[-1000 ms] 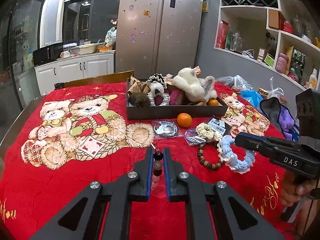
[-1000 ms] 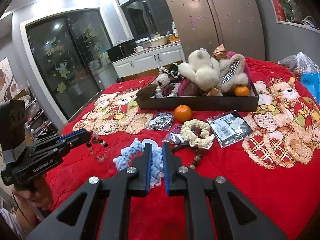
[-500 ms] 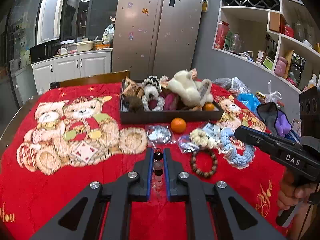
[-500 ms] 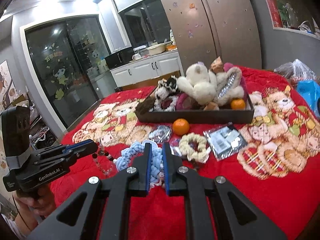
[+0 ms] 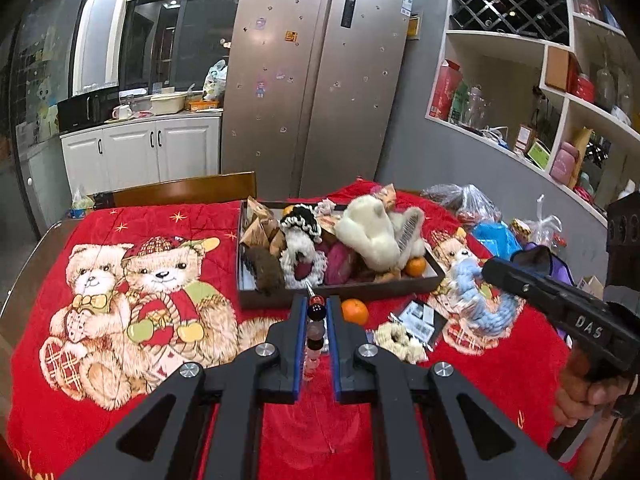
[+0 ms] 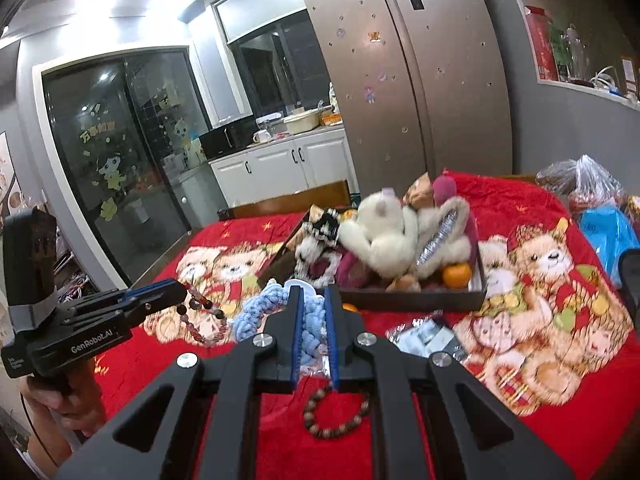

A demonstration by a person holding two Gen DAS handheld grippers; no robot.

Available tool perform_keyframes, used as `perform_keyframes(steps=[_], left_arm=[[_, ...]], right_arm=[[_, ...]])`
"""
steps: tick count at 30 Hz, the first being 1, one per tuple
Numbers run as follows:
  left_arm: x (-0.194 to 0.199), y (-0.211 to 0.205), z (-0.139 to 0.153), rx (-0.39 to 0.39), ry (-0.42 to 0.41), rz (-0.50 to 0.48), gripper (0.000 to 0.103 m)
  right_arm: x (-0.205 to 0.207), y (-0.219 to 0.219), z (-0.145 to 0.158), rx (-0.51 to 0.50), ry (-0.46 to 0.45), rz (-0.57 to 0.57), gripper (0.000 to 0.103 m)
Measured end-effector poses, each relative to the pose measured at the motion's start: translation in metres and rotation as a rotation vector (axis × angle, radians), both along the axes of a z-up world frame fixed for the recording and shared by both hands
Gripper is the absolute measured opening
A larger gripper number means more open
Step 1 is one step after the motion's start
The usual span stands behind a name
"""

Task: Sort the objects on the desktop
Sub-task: 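Carry the bracelet with the left gripper while the right carries the scrunchie into the tray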

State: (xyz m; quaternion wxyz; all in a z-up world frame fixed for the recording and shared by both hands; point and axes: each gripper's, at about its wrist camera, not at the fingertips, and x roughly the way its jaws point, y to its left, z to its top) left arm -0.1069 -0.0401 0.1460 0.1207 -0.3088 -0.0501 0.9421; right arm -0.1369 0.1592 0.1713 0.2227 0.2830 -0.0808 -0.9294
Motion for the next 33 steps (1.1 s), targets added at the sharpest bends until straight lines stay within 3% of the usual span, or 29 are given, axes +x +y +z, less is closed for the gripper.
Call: perform_keyframes(steps=[11,25,33], left_arm=[[-0.064,0.009,0.005,-0.053,0.01,0.028,0.01],[-0.173,-0.006,-0.001,0.001,-0.001,0.121,0.01],[-0.201,-0.015,-0.026,0.008,-0.038,0.125,0.01]], right_arm=[[-0.056,-0.011,0.023,-0.022,0.018,-0.008,0.011],[-0.173,-0.036,0.0,-0.018,-0.048,-0.061,0.011],[-0.229,-0.057,-0.012,0.039,-0.033,-0.11,0.011]])
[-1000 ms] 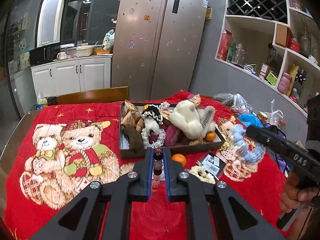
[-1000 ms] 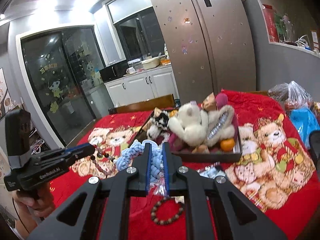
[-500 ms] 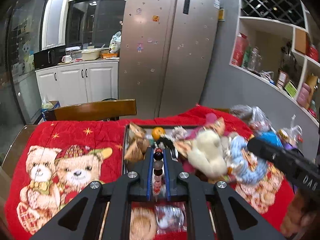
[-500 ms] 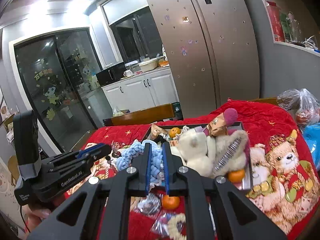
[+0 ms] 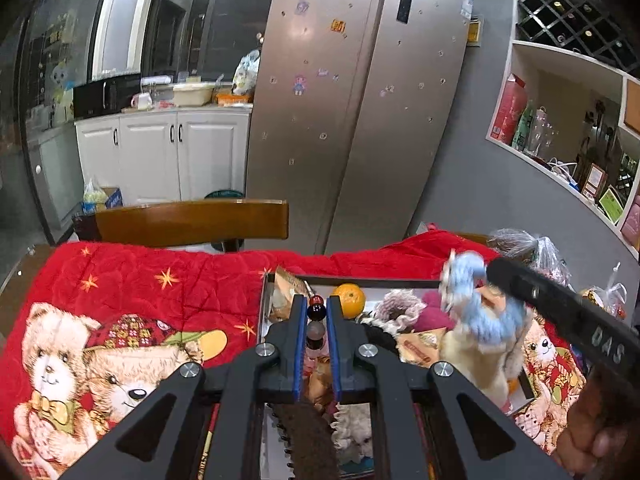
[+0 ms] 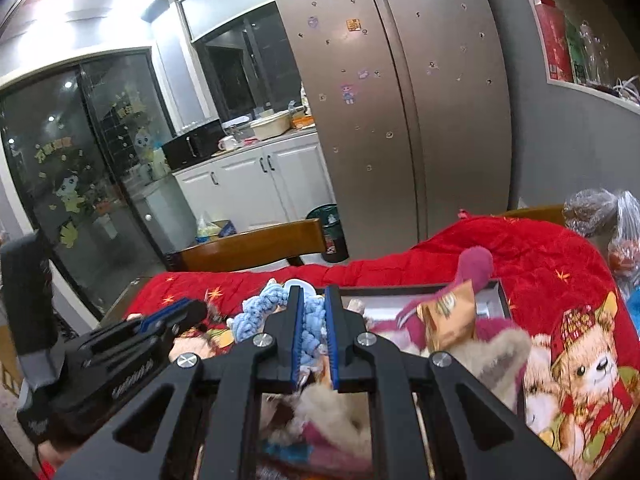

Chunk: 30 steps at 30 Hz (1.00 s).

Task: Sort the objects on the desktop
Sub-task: 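Carry the bracelet with the left gripper while the right carries the scrunchie into the tray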

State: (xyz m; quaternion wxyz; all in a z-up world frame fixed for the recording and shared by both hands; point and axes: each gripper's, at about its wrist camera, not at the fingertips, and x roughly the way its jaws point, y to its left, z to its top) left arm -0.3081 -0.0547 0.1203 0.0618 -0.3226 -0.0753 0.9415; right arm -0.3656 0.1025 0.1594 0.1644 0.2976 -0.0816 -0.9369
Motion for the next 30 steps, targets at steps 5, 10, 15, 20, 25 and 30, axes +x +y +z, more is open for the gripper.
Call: perform_keyframes(steps=[5,10,15,20,25,30], left_arm=[[-0.003,0.0,-0.015,-0.015,-0.029,-0.017,0.01],[-0.003,0.007,-0.016,-0.033,-0.026,-0.045,0.01],[-0.005,0.011,-0.019,-0.051,-0.029,-0.054,0.01],[-0.005,0.013,-0.021,-0.055,-0.04,-0.059,0.01],[-0.004,0.015,-0.022,-0.066,-0.041,-0.06,0.01],[-0.004,0.016,-0.023,-0.07,-0.042,-0.065,0.01]], right_arm=[[-0.022,-0.005,-0.013,0.004,0.0,-0.026,0.011],[-0.038,-0.002,-0.026,0.005,-0.015,-0.04,0.012],[-0.042,-0.005,-0.033,0.008,-0.022,-0.019,0.012],[-0.039,-0.012,-0.037,-0.03,-0.045,0.018,0.012],[-0.04,-0.017,-0.039,-0.025,-0.048,0.031,0.012],[-0.039,-0.02,-0.042,-0.018,-0.059,0.032,0.012]])
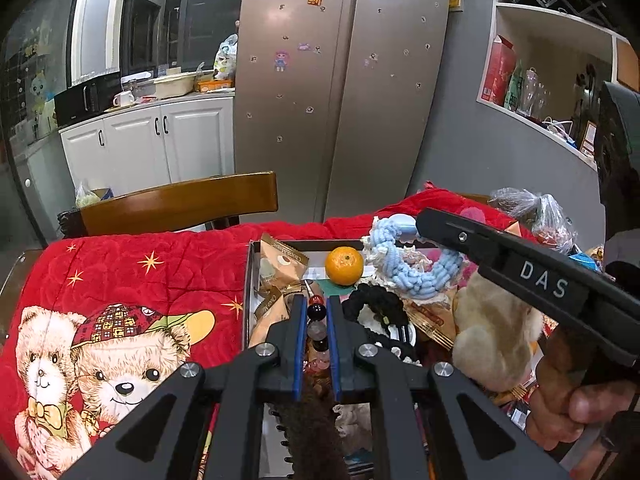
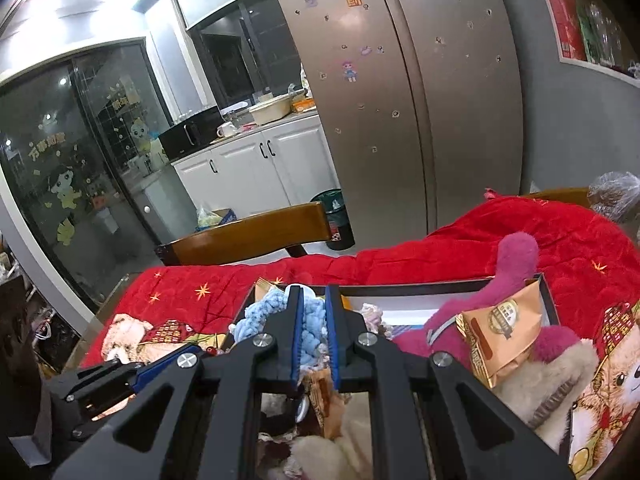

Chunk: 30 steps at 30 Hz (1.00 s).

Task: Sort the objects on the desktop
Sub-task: 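Carry the bracelet with the left gripper while the right carries the scrunchie into the tray, then open the left gripper over the tray while the right releases the blue scrunchie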

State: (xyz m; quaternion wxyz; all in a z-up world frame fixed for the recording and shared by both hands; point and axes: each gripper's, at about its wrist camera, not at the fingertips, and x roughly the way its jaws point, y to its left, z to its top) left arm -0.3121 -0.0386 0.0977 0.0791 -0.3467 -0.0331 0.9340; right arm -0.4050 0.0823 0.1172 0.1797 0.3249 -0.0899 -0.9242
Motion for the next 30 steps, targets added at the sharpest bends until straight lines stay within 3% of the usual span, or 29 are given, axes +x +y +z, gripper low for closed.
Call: perform_keyframes(steps=[11,13,15,16,17,21,27,30], left_arm=[[-0.003,-0.001,-0.003,-0.01,-0.007,0.009,0.011],[-0.003,-0.002,-0.003,-0.021,-0.006,0.016,0.023],[-0.003,-0.002,-0.003,-0.041,0.0,0.029,0.065],[-0.003,-0.004,-0.002,-0.049,0.009,0.045,0.069],[-0.002,-0.005,-0.002,-0.049,0.017,0.056,0.071],[-0.006,-0.013,-0.002,-0.038,-0.007,0.079,0.079],[-0.005,-0.024,0.003,-0.048,0.004,0.11,0.079],[-0.005,-0.027,0.006,-0.051,0.009,0.118,0.079]], right_arm=[[0.0,-0.008,-0.003,0.02,0.003,0.01,0.014],[0.0,-0.006,-0.002,0.002,0.003,0.004,0.014],[0.0,-0.002,-0.001,-0.018,0.001,0.003,0.014],[0.0,0.0,0.0,-0.021,0.004,0.0,0.014],[0.0,0.002,0.001,-0.027,0.008,0.002,0.021],[0.001,0.011,0.004,-0.135,0.001,0.041,0.073],[0.008,0.017,0.019,-0.163,0.058,0.035,0.103],[0.01,0.02,0.025,-0.156,0.079,0.026,0.103]])
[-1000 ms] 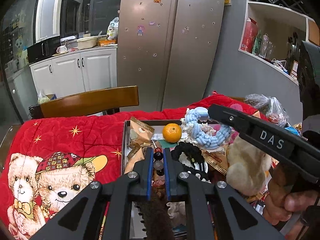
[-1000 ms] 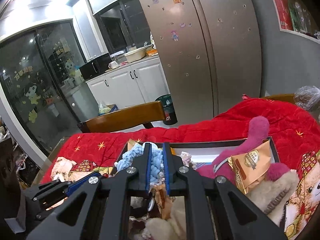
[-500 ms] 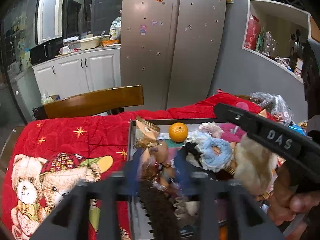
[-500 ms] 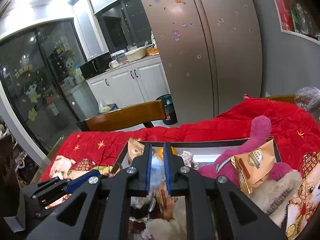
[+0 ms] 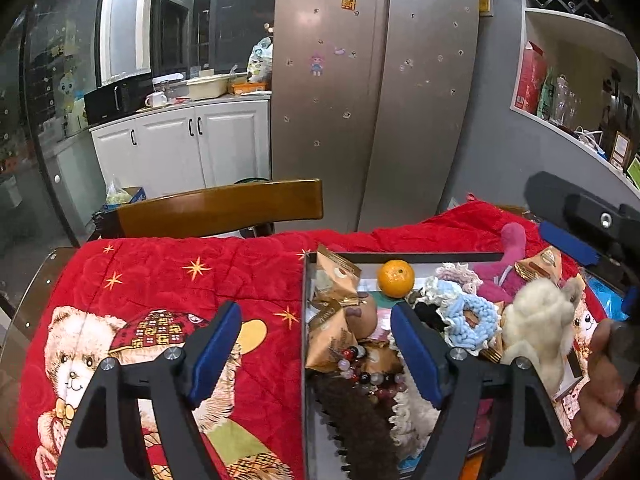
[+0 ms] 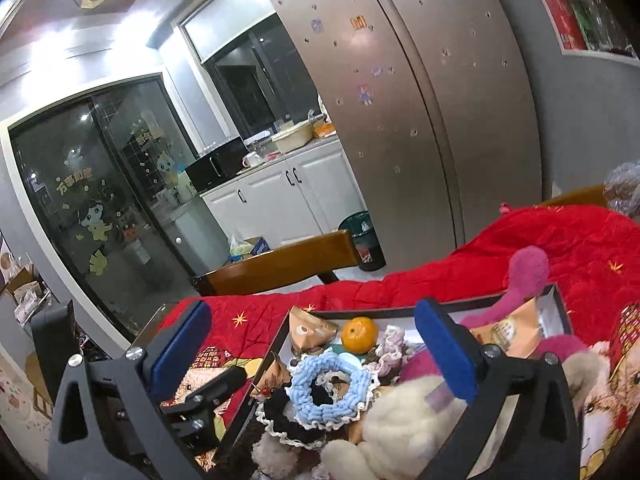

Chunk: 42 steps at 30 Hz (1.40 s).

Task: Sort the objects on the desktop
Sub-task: 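Open the left gripper over the tray while the right releases the blue scrunchie, then withdraw both open grippers from the tray back over the quilt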

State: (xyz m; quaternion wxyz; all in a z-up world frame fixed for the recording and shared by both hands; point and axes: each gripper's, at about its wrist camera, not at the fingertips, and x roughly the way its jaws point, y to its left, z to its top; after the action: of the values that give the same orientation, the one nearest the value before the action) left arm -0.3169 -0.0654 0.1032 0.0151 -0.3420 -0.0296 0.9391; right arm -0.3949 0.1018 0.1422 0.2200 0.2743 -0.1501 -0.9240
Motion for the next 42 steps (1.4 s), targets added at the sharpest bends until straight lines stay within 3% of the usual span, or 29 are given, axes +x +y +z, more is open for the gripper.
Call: perform_keyframes(steps=[6,11,18,30,36,42], left_arm=[[0.002,-0.005,0.004,0.001,0.002,0.015,0.079],[0.006,-0.007,0.012,-0.003,0.02,0.015,0.079],[0.024,-0.009,0.036,0.022,0.057,-0.004,0.079],[0.118,-0.015,0.097,0.073,0.159,-0.019,0.084],[0.153,-0.008,0.095,0.082,0.152,-0.025,0.084],[0.171,0.019,0.066,0.023,0.107,-0.082,0.084]], right_arm=[[0.005,0.006,0.009,-0.046,0.003,0.031,0.103],[0.015,0.005,0.021,0.004,0.037,0.022,0.103],[0.045,0.013,0.051,-0.013,0.109,0.021,0.103],[0.167,0.055,0.119,0.031,0.253,-0.038,0.103],[0.228,0.077,0.131,0.1,0.313,-0.075,0.103],[0.27,0.094,0.112,0.09,0.328,-0.145,0.103]])
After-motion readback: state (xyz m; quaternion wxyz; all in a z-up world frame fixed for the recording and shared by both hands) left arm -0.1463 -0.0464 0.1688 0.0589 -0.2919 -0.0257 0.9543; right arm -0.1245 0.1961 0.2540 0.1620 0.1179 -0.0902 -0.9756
